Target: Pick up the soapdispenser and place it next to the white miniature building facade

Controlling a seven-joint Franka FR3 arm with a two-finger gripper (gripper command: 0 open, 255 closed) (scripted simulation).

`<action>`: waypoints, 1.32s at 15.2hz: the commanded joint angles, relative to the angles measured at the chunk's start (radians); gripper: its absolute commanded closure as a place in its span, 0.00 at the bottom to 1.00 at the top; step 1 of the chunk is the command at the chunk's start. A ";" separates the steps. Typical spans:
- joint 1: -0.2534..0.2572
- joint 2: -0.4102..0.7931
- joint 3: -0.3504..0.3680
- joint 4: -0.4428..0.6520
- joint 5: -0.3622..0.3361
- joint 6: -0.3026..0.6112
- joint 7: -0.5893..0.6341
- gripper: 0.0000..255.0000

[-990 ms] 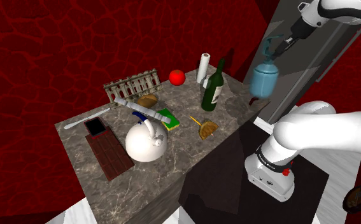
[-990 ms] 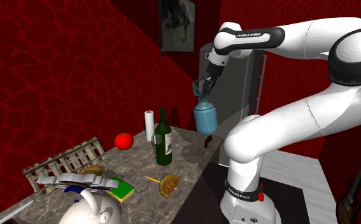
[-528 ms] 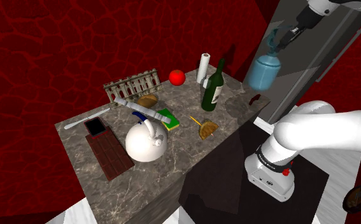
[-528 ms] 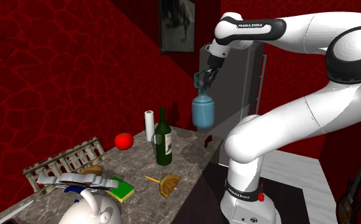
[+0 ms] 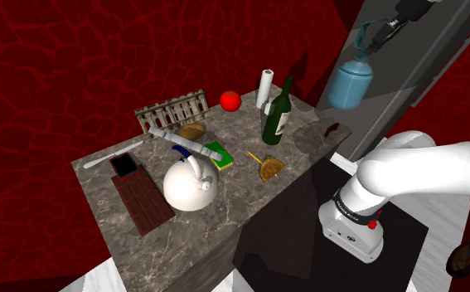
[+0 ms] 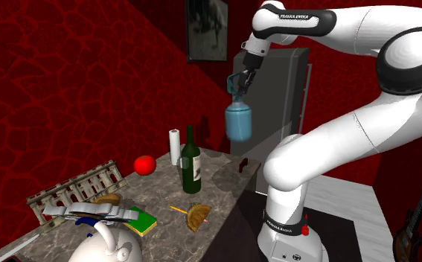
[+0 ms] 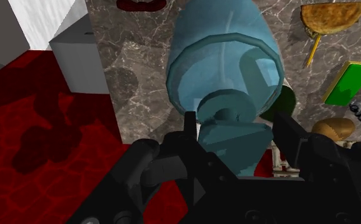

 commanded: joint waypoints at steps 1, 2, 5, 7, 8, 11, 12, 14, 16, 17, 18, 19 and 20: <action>0.006 0.011 0.005 0.034 0.006 -0.021 0.000 1.00; 0.008 0.017 0.007 0.050 0.010 -0.032 0.000 1.00; 0.016 0.035 0.014 0.101 0.019 -0.065 0.000 1.00; 0.021 0.047 0.018 0.135 0.025 -0.087 0.000 1.00; 0.024 0.054 0.020 0.153 0.028 -0.098 0.000 1.00; 0.032 0.075 0.025 0.206 0.037 -0.132 -0.001 1.00; 0.035 0.082 0.027 0.225 0.040 -0.143 -0.001 1.00; 0.040 0.097 0.029 0.262 0.045 -0.165 -0.001 1.00; 0.046 0.113 0.031 0.300 0.051 -0.188 -0.002 1.00; 0.049 0.121 0.032 0.320 0.054 -0.199 -0.003 1.00; 0.052 0.129 0.032 0.340 0.056 -0.211 -0.003 1.00; 0.055 0.138 0.033 0.359 0.059 -0.222 -0.004 1.00; 0.057 0.147 0.033 0.380 0.062 -0.234 -0.005 1.00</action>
